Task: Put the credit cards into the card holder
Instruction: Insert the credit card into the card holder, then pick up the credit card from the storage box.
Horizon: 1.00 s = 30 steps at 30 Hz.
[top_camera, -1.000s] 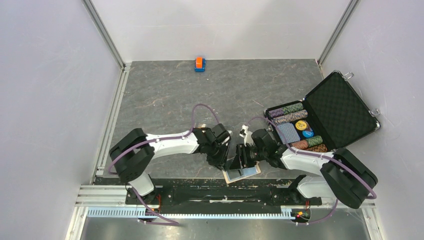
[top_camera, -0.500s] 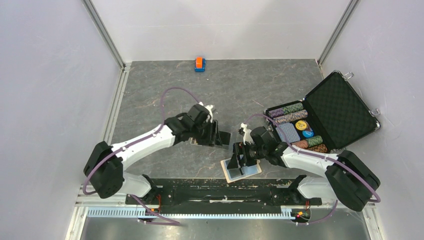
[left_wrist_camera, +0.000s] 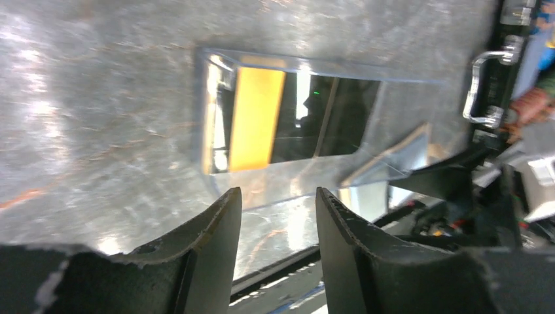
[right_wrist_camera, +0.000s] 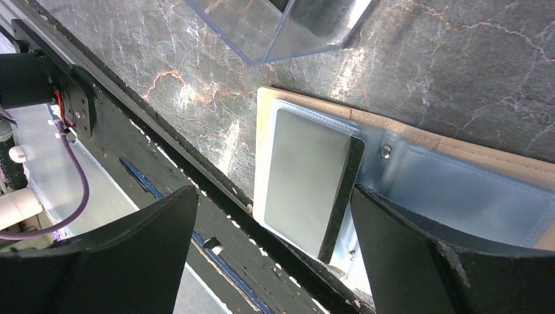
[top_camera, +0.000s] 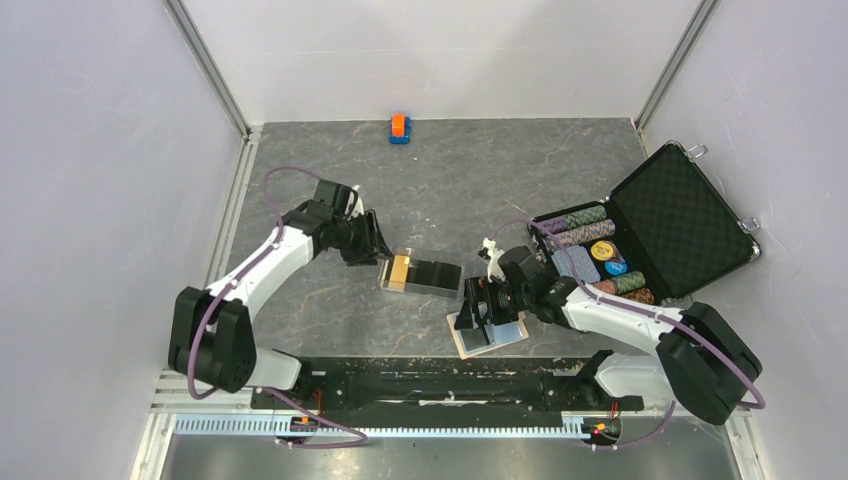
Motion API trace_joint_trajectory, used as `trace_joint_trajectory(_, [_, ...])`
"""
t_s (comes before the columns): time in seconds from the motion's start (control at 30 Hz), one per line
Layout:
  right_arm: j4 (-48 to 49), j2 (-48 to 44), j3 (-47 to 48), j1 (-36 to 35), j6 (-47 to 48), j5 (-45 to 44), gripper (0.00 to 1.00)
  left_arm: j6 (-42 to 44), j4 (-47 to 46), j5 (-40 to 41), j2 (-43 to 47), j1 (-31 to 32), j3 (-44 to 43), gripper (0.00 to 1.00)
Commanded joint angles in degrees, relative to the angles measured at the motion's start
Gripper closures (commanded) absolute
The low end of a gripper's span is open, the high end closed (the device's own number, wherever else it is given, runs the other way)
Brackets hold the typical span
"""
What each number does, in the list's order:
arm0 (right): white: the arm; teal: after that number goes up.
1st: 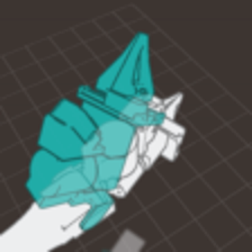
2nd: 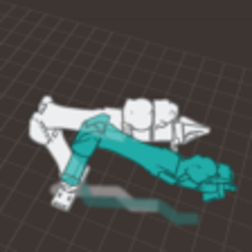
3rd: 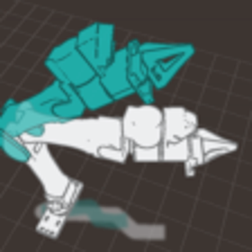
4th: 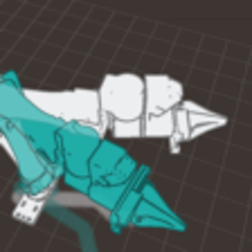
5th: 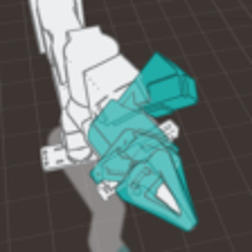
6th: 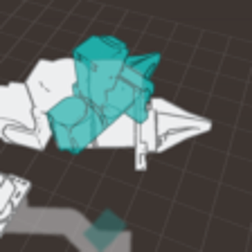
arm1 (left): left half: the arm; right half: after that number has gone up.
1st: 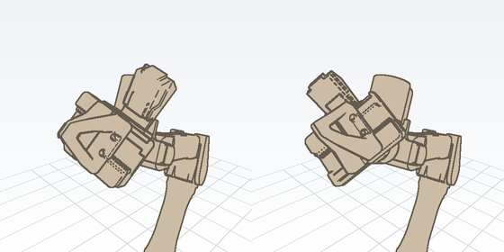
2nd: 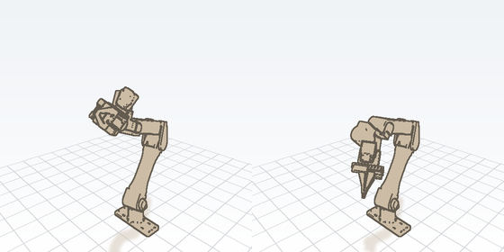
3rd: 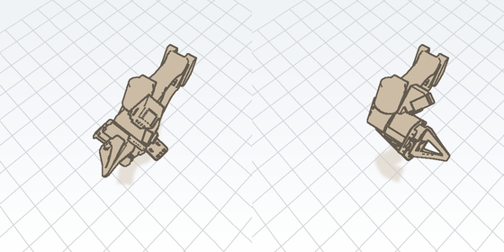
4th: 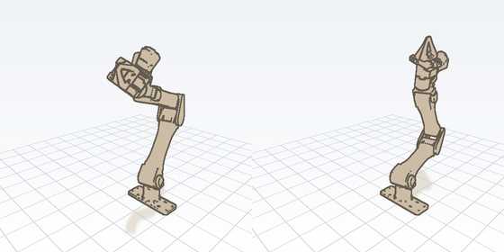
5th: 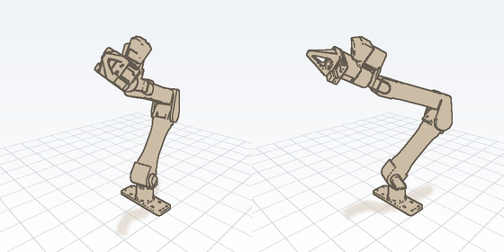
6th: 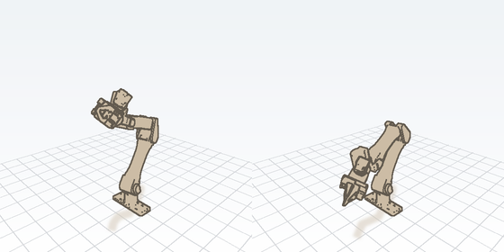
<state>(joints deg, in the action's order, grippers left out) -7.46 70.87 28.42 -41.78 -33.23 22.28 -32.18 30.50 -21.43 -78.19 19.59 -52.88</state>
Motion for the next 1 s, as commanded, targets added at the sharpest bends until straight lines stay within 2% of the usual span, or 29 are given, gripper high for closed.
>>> trace_joint_trajectory(0.0, [-0.1,-0.4,1.8,0.1,0.4,-1.8,0.10,10.9,10.7,9.9,-3.5,-1.1,-6.8,0.47])
trace_joint_trajectory(0.27, [-0.3,-2.0,0.2,0.2,-0.2,-2.6,0.10,14.2,11.0,9.8,-13.8,-1.0,-8.9,0.51])
trace_joint_trajectory(0.6, [-2.3,-4.7,0.8,0.1,-0.4,-4.1,0.11,12.9,7.9,4.5,-19.5,0.1,-9.2,0.72])
trace_joint_trajectory(0.77, [-3.0,-5.3,2.2,0.2,-0.1,-4.9,0.10,10.6,5.8,2.0,-20.5,0.7,-8.4,0.87])
trace_joint_trajectory(0.97, [-4.4,-5.2,6.9,0.2,1.0,-6.7,0.08,7.9,4.2,1.0,-21.2,4.4,-9.2,0.90])
